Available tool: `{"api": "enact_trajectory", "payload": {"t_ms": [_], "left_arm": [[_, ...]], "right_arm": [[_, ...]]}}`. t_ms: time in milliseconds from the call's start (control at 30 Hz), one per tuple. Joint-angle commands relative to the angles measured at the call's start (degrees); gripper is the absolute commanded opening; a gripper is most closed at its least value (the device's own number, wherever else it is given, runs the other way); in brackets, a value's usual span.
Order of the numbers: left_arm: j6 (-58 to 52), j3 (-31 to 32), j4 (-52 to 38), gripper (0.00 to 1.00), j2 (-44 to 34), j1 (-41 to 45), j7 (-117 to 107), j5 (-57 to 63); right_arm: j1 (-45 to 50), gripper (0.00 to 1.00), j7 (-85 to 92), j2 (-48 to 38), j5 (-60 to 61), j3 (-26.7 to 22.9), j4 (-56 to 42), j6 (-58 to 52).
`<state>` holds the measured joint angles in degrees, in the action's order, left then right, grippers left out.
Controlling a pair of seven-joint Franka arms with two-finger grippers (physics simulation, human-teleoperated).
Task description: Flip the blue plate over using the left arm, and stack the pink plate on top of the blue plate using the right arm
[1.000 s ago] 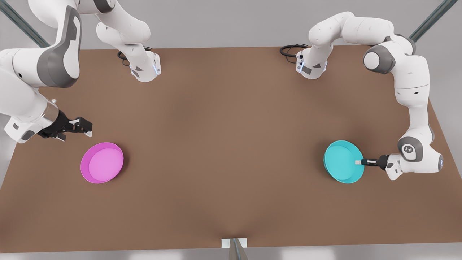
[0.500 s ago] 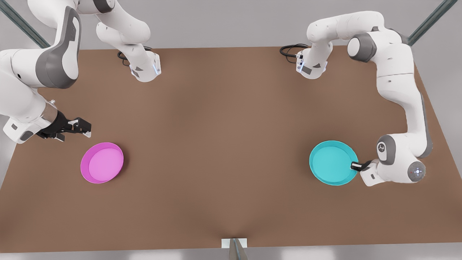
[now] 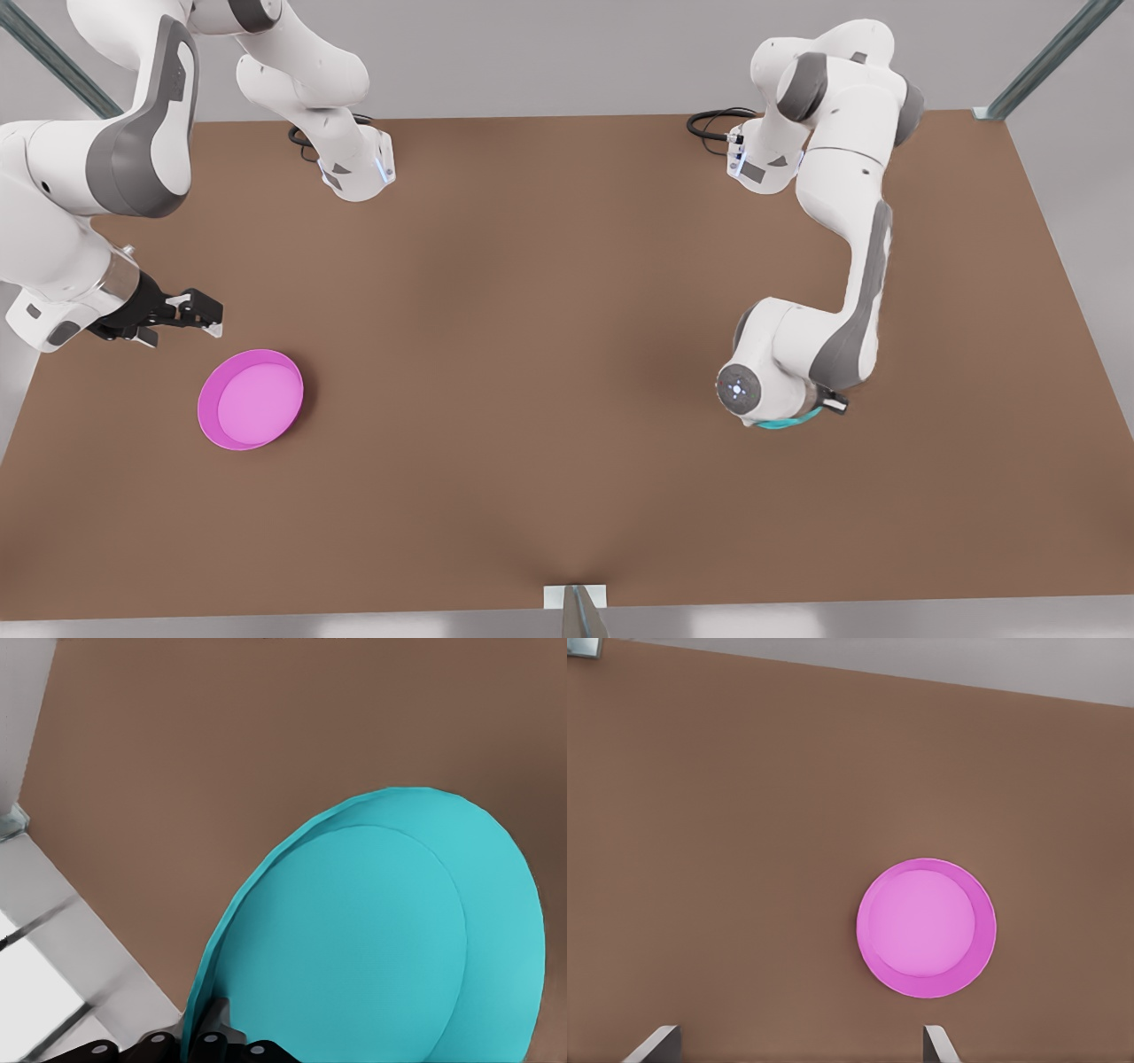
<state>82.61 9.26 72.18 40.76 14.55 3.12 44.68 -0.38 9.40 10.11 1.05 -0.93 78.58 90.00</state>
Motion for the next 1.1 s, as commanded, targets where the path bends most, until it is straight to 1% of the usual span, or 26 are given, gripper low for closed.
{"api": "enact_trajectory", "payload": {"t_ms": [0,167,300,467,600,867,1067], "left_arm": [[-0.78,-0.03,-0.29,0.21,0.11,0.57,-0.31,4.0],[-8.34,-0.03,-0.29,0.21,0.81,7.86,-8.3,12.09],[-14.58,-0.03,-0.2,0.21,3.36,14.01,-12.61,19.47],[-20.91,-0.12,0.06,0.21,6.35,21.22,-19.64,24.22],[-23.37,-0.03,0.24,0.21,7.23,25.0,-23.77,27.12],[-32.51,-0.12,0.15,0.21,13.73,34.49,-29.23,32.66],[-32.51,-0.12,-0.38,0.21,18.04,38.1,-29.66,41.54]], "right_arm": [[-0.06,1.0,0.0,0.0,0.0,0.05,0.0,0.0],[0.03,1.0,0.0,0.0,0.0,0.05,-0.09,0.0],[-0.06,1.0,0.0,0.0,0.0,-0.04,0.0,0.09],[-0.06,1.0,0.0,0.0,0.0,-0.04,0.0,0.09],[-0.06,1.0,0.0,0.0,-0.09,-0.04,0.0,0.09],[0.03,1.0,0.0,0.0,-0.09,-0.04,0.09,0.09],[-0.05,1.0,0.0,0.0,-0.09,-0.04,0.0,0.09]]}}
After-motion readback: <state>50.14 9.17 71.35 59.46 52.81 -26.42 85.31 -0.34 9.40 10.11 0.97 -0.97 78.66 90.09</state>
